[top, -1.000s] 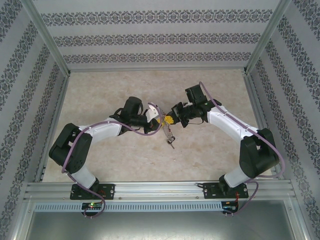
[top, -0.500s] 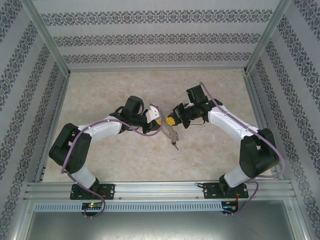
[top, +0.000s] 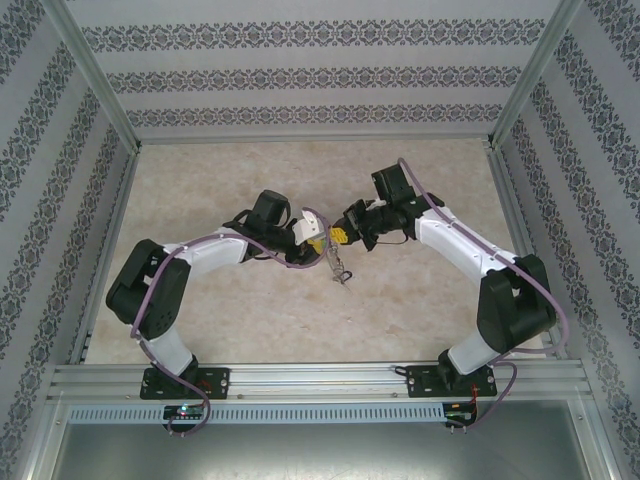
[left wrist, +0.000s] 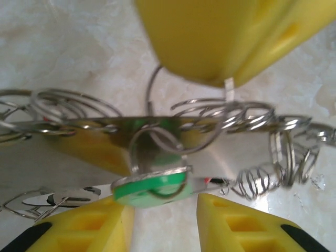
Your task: Put the keys on the keyring
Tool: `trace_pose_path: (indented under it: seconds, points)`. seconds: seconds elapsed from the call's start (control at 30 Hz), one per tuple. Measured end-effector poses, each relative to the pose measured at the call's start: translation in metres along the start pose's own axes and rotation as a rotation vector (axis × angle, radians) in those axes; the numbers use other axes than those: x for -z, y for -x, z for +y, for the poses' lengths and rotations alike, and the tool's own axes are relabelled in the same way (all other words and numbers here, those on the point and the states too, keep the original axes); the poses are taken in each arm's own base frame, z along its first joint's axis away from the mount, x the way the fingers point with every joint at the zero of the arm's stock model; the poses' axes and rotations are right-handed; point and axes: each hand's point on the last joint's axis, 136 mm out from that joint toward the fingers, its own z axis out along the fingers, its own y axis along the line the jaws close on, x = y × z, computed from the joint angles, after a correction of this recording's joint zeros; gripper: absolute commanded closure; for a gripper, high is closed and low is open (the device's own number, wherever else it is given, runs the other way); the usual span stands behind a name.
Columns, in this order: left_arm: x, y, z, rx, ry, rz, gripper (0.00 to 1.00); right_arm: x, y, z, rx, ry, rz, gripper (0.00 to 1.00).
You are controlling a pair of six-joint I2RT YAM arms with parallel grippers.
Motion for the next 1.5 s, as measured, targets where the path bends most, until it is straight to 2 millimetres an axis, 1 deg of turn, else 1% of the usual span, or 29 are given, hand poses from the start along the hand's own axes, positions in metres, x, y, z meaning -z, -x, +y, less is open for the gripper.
trace_pose_path:
  seconds: [0.17,0.27,0.37,0.43,0.5,0.53,0.57,0.73,0.83,1.0,1.1,1.17,1.27,1.33,1.4,1.5]
  points:
    - [0.019,0.022,-0.002,-0.023,0.042,-0.075,0.54,-0.008,0.001,-0.002,-0.006,-0.019,-0.003,1.0]
    - [0.031,0.034,0.0,-0.031,0.073,-0.119,0.55,-0.01,0.001,-0.003,-0.016,-0.025,-0.009,1.0]
    - [0.037,0.04,0.003,-0.032,0.089,-0.145,0.56,-0.01,0.001,-0.003,-0.02,-0.024,-0.01,1.0]
    - [0.038,0.04,0.004,-0.028,0.086,-0.149,0.58,-0.01,0.001,-0.003,-0.022,-0.024,-0.01,1.0]
    - [0.038,0.041,0.003,-0.024,0.079,-0.152,0.65,-0.01,0.001,-0.002,-0.023,-0.023,-0.01,1.0]
    - [0.038,0.041,0.002,-0.022,0.076,-0.154,0.71,-0.01,0.001,-0.002,-0.027,-0.023,-0.01,1.0]
    - [0.037,0.041,0.002,-0.023,0.073,-0.156,0.72,-0.011,0.001,-0.003,-0.034,-0.024,-0.01,1.0]
    - [0.034,0.038,0.0,-0.017,0.053,-0.157,0.73,-0.014,0.001,-0.003,-0.063,-0.026,-0.006,1.0]
    - [0.034,0.038,0.0,-0.024,0.053,-0.156,0.71,-0.017,-0.001,-0.003,-0.081,-0.028,-0.001,1.0]
    - [0.033,0.036,0.0,-0.044,0.06,-0.144,0.71,-0.018,-0.002,0.003,-0.098,-0.009,0.001,1.0]
    - [0.03,0.031,0.0,-0.066,0.067,-0.117,0.73,-0.018,-0.001,0.006,-0.112,0.001,0.0,1.0]
    - [0.027,0.029,-0.001,-0.082,0.074,-0.101,0.76,-0.018,-0.001,0.005,-0.125,0.001,-0.001,1.0]
    - [0.027,0.026,0.002,-0.098,0.094,-0.087,0.78,-0.018,-0.001,0.005,-0.137,0.001,-0.001,1.0]
    - [0.027,0.025,0.004,-0.1,0.104,-0.082,0.77,-0.018,-0.001,0.005,-0.137,0.001,-0.002,1.0]
    - [0.027,0.025,0.006,-0.102,0.114,-0.077,0.74,-0.019,-0.001,0.005,-0.139,0.001,-0.003,1.0]
    - [0.027,0.024,0.007,-0.103,0.119,-0.074,0.74,-0.022,-0.004,0.006,-0.137,0.003,0.0,1.0]
